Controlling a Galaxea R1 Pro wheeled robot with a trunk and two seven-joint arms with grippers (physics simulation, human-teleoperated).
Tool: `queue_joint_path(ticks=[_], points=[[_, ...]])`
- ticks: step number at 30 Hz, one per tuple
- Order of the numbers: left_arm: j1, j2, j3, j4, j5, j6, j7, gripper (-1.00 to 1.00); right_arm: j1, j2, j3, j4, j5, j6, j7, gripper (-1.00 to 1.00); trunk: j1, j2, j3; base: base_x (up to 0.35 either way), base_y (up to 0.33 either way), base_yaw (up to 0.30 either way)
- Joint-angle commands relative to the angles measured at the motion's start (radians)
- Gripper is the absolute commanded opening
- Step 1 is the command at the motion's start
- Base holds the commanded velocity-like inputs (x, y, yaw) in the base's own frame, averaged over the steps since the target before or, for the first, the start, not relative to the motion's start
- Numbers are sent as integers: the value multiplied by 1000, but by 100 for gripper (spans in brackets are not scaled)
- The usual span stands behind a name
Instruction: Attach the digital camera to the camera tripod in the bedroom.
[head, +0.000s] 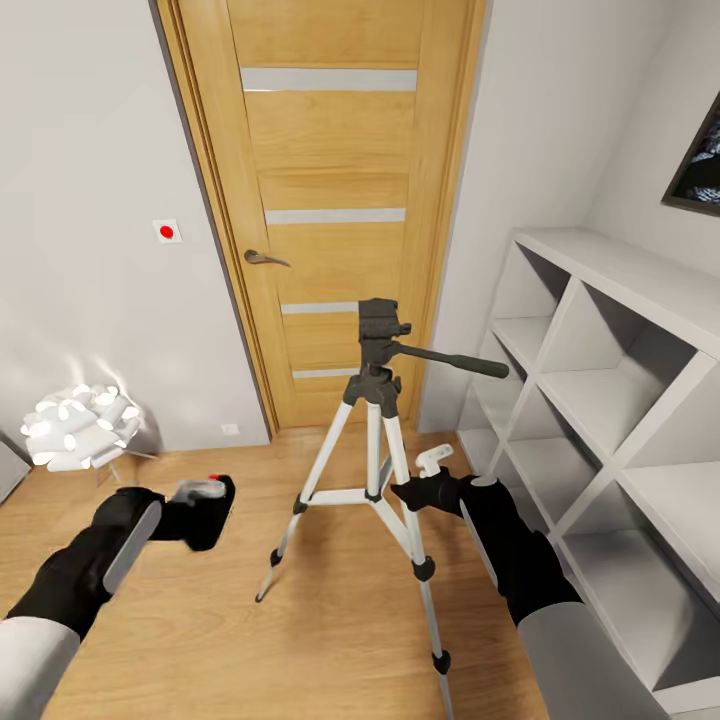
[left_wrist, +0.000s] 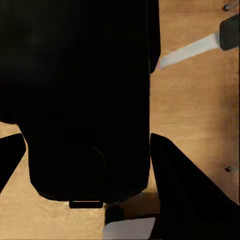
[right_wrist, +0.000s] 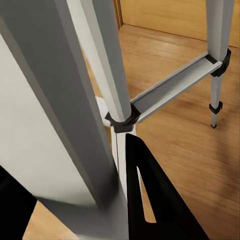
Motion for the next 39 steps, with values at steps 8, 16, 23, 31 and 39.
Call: queue_joint_path(ticks=[8,16,23,31,39], points=[[-740,-129,1,359,-21,34,-3,-100,-1,0,0,0,9,5,8,-100,1,-2,-2,0,0,0],[-1004,-304,1,440,-24,34,-9,-100,-1,0,0,0,8,5,9,-100,1,-2,-2,0,0,0],[-1027,-347,-86,394,-30,26,-175,-100,-1,0,0,0,10,5,10,-100,1,-2,-2,0,0,0],[-1029,-364,-427,105,-200,-8,-220,-100,-1,0,0,1,10,5,10,-100,1,-2,-2,0,0,0],[-1029,-341,-429,84,-197,-22,-419,-100,-1,0,0,2,10,4,10,-100,1,-2,-2,0,0,0]])
